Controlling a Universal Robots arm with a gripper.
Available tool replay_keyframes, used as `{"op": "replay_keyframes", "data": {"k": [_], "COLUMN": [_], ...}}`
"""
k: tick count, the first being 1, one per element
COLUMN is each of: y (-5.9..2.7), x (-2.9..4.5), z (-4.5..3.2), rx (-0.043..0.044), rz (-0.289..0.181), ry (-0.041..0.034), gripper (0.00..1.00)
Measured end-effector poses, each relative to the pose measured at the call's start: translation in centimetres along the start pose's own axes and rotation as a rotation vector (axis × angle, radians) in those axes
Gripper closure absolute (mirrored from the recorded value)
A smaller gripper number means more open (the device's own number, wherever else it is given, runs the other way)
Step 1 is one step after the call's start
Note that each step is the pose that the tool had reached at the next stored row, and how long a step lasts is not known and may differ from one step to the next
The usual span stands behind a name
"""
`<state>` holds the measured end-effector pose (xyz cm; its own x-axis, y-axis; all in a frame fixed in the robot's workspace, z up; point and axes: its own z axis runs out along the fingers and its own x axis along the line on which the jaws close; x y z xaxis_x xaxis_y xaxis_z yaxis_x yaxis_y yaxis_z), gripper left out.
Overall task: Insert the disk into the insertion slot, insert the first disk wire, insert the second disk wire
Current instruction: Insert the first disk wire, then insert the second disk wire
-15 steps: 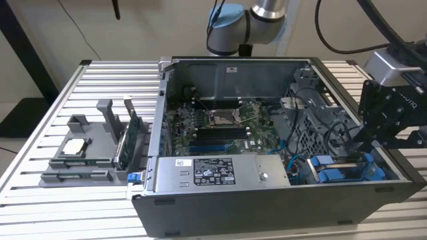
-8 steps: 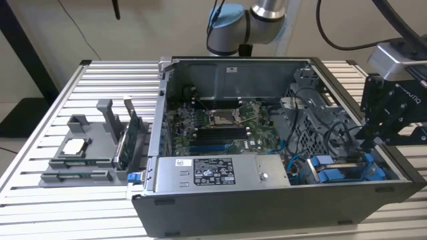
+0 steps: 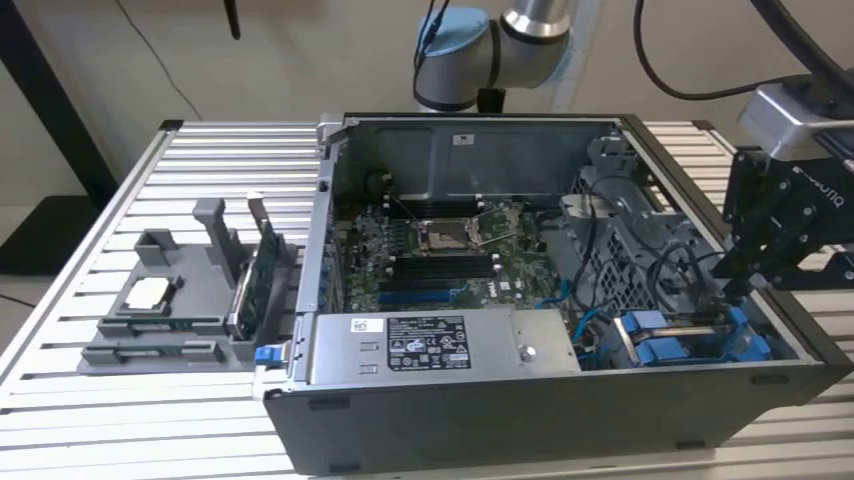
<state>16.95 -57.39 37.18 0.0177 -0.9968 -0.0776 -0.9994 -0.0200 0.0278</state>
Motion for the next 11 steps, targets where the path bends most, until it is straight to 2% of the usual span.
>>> {"op": "replay_keyframes", "data": {"k": [2,5,6,11], "y": [0.00,0.03,0.04,0.04], "x": [-0.06,-0.19,-0.20,-0.20], "z": [-0.24,-1.54,-1.72,-1.79], "rx": [0.0000,0.0000,0.0000,0.0000], "rz": [0.000,0.000,0.000,0.000], "ry": [0.0003,0.0002,0.0002,0.0002], "gripper": [0.74,0.74,0.74,0.74]}}
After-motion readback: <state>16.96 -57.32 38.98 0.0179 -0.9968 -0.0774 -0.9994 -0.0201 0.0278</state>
